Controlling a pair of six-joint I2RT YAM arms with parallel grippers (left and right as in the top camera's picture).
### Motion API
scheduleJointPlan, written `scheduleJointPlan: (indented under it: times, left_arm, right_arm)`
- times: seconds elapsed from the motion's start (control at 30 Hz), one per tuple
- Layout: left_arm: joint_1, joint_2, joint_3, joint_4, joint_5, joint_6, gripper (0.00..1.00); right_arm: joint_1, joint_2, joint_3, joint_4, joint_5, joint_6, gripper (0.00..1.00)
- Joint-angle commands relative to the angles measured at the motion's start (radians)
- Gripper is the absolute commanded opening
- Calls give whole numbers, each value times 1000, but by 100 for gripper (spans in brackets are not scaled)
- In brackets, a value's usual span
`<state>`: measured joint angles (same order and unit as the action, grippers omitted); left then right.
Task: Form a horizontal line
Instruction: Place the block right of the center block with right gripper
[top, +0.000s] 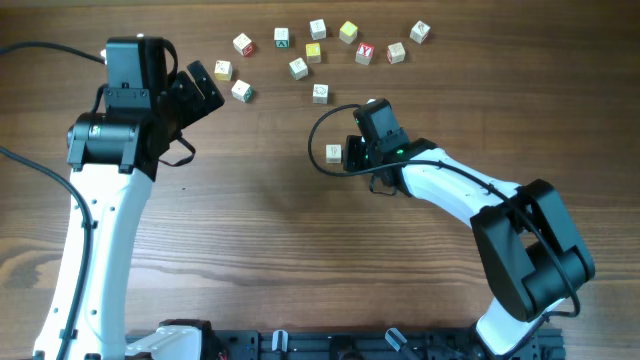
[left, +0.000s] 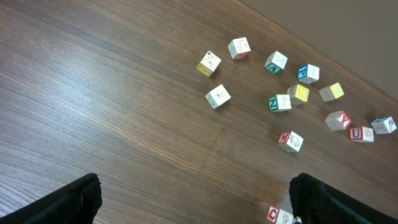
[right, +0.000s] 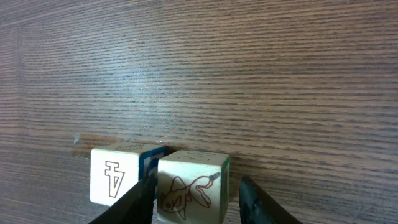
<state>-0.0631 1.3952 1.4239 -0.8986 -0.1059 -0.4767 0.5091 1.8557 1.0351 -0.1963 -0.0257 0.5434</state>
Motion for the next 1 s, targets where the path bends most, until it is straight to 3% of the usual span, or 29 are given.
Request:
scheduleJointPlan:
  times: [0.0, 0.67, 0.97]
  left_arm:
    - [5, -15, 2, -1, 8, -9, 100]
    - [5, -15, 2, -1, 8, -9, 100]
    - [5, -15, 2, -1, 8, -9, 100]
  right_arm:
    - [-2, 6, -7, 5, -8, 6, 46]
    - [-9, 5, 34, 69, 56, -24, 60]
    - [-11, 2, 230, -27, 121, -155, 95]
